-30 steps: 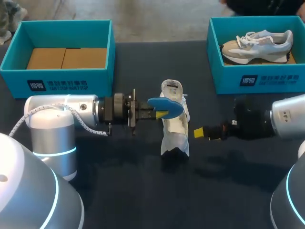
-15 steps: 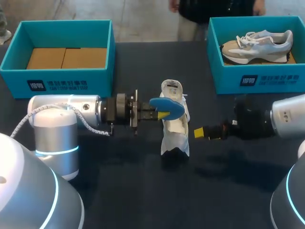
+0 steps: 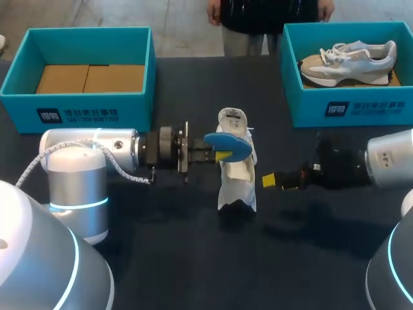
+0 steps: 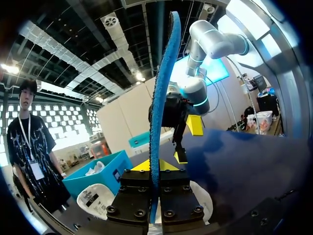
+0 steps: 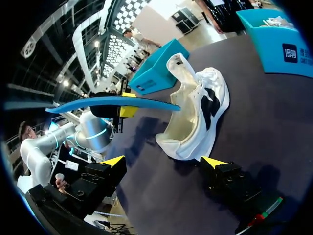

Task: Take the shoe out of the shoebox, open the shoe tongue, remove and reinsert the insole, then place the shoe into the shoebox

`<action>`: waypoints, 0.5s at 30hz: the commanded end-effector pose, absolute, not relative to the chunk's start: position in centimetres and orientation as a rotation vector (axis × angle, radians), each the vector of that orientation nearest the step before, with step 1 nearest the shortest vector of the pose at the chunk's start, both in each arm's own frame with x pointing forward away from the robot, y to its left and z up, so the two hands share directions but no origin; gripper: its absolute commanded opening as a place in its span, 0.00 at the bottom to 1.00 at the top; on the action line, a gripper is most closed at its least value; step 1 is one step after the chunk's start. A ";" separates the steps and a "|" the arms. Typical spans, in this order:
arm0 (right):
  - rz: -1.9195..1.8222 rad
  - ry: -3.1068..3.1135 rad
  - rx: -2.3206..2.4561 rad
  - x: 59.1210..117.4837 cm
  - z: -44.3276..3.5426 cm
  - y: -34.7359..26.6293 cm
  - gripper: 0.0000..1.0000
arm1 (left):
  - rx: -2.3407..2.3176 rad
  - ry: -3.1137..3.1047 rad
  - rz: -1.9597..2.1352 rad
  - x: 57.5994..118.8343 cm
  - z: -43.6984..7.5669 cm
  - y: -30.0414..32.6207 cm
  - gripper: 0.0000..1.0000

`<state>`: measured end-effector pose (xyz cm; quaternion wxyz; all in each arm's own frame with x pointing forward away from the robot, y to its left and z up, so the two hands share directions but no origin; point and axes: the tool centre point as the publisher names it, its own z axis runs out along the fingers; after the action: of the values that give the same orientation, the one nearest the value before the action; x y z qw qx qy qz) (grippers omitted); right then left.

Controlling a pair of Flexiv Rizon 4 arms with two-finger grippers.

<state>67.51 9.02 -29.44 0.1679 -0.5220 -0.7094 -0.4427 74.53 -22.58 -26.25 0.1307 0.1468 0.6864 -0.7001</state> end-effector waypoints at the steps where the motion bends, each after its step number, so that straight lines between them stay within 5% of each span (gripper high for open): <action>1: -1.258 -2.021 -1.490 67.4 -29.4 9.1 1.00 | 0.428 1.989 -2.028 74.2 -25.8 -22.8 0.00; 15: -1.305 -2.118 -1.411 67.6 -29.2 9.2 1.00 | 0.430 1.991 -2.027 74.4 -26.2 -22.7 0.00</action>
<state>67.72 9.03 -29.18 0.1426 -0.4918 -0.7314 -0.4504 74.41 -22.68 -26.10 0.1338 0.1490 0.6864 -0.6991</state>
